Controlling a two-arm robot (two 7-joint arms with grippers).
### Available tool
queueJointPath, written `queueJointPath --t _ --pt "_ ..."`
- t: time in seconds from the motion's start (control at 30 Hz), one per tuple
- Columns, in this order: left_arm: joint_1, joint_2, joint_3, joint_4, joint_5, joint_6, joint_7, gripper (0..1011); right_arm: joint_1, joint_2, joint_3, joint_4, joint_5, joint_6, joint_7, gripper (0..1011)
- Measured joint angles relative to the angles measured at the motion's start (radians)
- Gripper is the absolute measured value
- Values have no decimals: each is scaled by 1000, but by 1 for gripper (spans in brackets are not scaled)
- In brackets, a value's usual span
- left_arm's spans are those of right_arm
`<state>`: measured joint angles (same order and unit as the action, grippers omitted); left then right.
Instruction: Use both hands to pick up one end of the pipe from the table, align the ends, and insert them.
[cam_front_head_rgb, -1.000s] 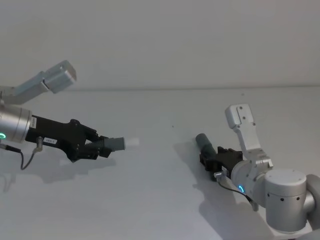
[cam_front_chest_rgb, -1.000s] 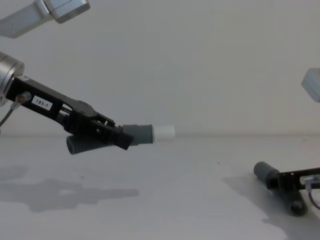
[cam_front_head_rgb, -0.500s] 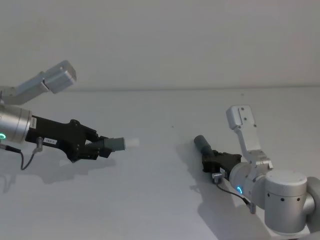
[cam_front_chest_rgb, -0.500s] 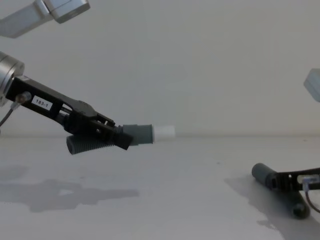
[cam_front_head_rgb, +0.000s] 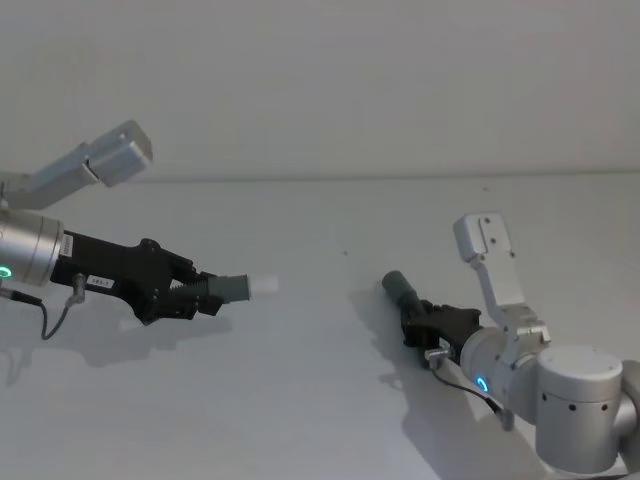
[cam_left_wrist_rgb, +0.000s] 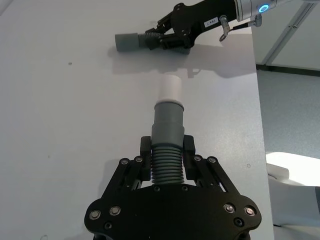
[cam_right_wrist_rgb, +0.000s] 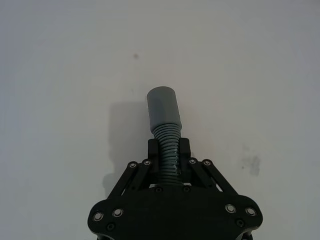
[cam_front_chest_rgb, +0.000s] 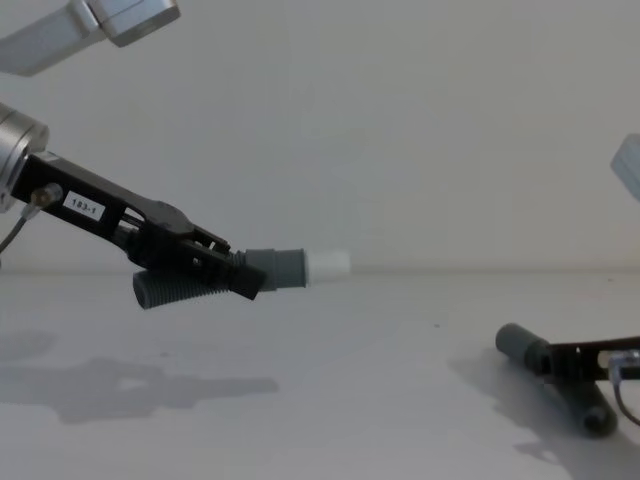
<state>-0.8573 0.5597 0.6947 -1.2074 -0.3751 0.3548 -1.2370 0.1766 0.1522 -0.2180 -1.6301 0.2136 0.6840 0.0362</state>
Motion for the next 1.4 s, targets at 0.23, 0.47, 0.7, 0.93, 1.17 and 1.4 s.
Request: queueJointPath --t 0.23,0.47,0.7,0.93,1.17,1.4 --pt "0 0 0 0 0 0 0 330 3 33 -9 -1 -12 -89 56 204" --pt "0 0 0 0 0 0 0 330 10 72 -20 2 -23 -176 117 204" --pt "0 0 0 0 0 0 0 330 23 120 -33 11 -28 -285 199 204" --pt "0 0 0 0 0 0 0 330 39 170 -47 25 -28 -396 286 204" --pt "0 0 0 0 0 0 0 330 60 223 -62 45 -16 -522 384 204" --pt "0 0 0 0 0 0 0 330 81 261 -74 69 0 -619 470 204"
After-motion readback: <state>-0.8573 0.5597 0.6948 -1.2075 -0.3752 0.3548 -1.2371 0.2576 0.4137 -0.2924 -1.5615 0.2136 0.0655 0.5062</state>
